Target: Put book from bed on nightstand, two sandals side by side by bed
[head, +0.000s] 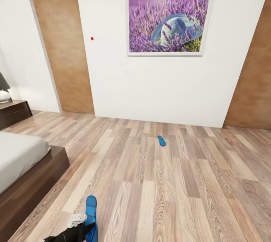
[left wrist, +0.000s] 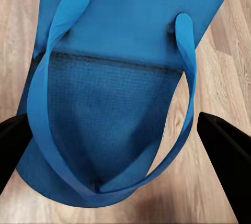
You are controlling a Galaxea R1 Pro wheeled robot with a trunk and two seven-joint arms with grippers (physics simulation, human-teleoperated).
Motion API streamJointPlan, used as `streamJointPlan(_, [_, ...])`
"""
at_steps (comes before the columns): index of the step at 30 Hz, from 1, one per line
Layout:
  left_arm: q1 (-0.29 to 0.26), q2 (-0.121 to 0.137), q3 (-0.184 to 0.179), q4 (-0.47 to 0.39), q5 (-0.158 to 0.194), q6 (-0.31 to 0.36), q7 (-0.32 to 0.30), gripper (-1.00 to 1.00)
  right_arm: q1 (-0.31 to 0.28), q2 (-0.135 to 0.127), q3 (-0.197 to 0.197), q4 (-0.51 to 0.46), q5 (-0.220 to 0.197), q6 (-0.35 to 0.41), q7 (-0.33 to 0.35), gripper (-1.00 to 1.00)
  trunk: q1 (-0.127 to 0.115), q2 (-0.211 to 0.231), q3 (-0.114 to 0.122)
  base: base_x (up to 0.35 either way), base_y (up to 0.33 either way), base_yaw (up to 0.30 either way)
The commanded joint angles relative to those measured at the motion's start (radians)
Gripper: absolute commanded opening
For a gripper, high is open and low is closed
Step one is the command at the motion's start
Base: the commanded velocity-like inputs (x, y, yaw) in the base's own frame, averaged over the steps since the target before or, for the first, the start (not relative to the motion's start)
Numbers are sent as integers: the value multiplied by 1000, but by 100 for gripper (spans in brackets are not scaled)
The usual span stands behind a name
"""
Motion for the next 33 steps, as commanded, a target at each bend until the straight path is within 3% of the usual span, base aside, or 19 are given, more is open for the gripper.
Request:
streamJointPlan(1, [-1, 0, 8, -1, -5, 5, -11, -100, 0, -1, -2, 14, -8, -20, 23, 100, 0, 0, -1, 315, 0, 0])
streamJointPlan(6, [-1, 1, 8, 0, -5, 5, -27, -100, 0, -3, -4, 38, -7, -141, 53, 100, 0, 0, -1, 315, 0, 0])
streamJointPlan(10, [-1, 1, 8, 0, -5, 5, -26, -100, 0, -5, -6, 39, -8, -184, 54, 100, 0, 0, -1, 315, 0, 0])
streamJointPlan(14, [-1, 0, 8, 0, -6, 5, -24, -100, 0, -28, -22, 39, -8, -197, 52, 100, 0, 0, -1, 315, 0, 0])
streamJointPlan(20, [-1, -1, 7, 0, -6, 5, -23, -100, 0, -60, -162, 38, -10, -206, 53, 100, 0, 0, -1, 315, 0, 0])
streamJointPlan(23, [-1, -1, 7, 1, -7, 5, -24, -100, 2, -68, -276, 36, -11, -215, 65, 100, 0, 0, -1, 315, 0, 0])
streamJointPlan(24, [-1, -1, 7, 6, -7, 5, -24, -100, 2, -83, -299, 37, -13, -216, 80, 100, 0, 0, -1, 315, 0, 0])
streamJointPlan(25, [-1, 0, 7, 16, -7, 5, -24, -100, 3, -127, -317, 38, -15, -213, 195, 100, 0, 0, -1, 315, 0, 0])
streamJointPlan(26, [-1, 0, 7, 18, -7, 5, -23, -100, 4, -142, -321, 38, -15, -210, 289, 100, 0, 0, -1, 315, 0, 0])
streamJointPlan(27, [-1, 0, 7, 18, -7, 5, -23, -100, 4, -146, -322, 38, -15, -210, 318, 100, 0, 0, -1, 315, 0, 0])
streamJointPlan(28, [-1, 0, 7, 20, -7, 5, -21, -100, 5, -156, -325, 38, -14, -210, 415, 100, 0, 0, -1, 315, 0, 0])
streamJointPlan(31, [-1, -1, 7, 20, -8, 4, -21, -100, 5, -158, -325, 38, -14, -210, 409, 100, 0, 0, -1, 315, 0, 0])
streamJointPlan(33, [-1, -1, 7, 20, -8, 4, -20, -100, 5, -158, -326, 37, -14, -211, 357, 100, 0, 0, -1, 315, 0, 0])
